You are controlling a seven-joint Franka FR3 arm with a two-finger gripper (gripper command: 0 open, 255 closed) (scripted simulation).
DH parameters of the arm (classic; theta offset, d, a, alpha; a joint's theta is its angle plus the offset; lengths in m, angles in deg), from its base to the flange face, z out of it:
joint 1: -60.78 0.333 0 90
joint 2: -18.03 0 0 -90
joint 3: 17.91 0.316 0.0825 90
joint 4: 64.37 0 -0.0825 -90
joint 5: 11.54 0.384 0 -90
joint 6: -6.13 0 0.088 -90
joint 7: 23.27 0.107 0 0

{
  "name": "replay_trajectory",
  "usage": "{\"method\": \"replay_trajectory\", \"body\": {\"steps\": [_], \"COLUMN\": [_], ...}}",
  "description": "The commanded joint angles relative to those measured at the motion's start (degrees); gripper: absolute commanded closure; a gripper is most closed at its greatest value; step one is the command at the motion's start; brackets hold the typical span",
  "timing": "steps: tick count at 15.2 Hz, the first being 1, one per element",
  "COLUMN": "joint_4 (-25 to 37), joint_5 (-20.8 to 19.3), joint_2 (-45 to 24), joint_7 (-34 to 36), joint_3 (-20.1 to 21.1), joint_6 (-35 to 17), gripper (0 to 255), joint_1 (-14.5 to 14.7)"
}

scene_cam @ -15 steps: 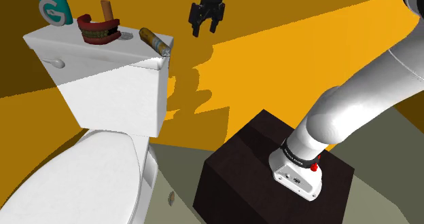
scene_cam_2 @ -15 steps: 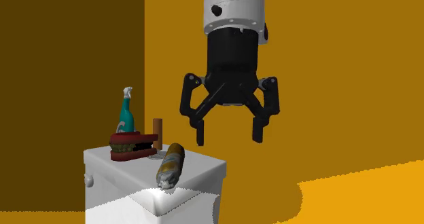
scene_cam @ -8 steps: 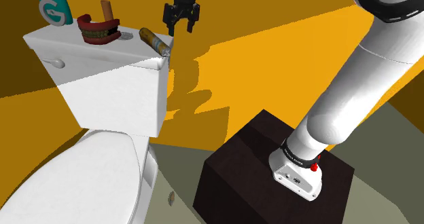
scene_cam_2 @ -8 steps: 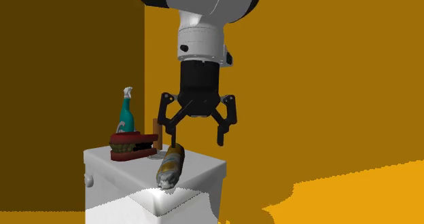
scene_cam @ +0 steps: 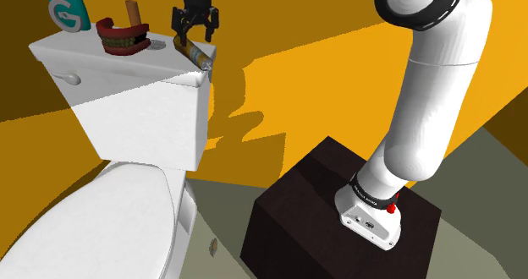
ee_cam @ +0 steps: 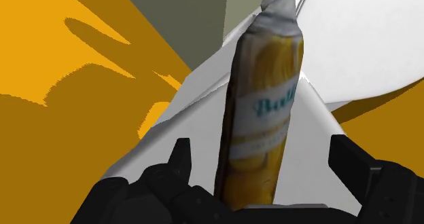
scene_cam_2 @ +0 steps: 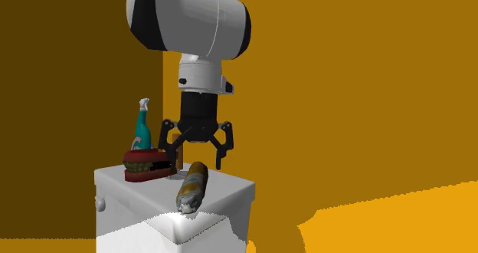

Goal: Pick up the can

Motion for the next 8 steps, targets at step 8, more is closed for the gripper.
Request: {"method": "replay_trajectory", "body": {"steps": [8], "joint_4": [-3.24], "joint_5": [-0.31], "joint_2": [-1.65], "joint_7": [0.28], "joint_3": [-0.06], "joint_6": [-4.89], "gripper": [0], "joint_1": [0.18]}}
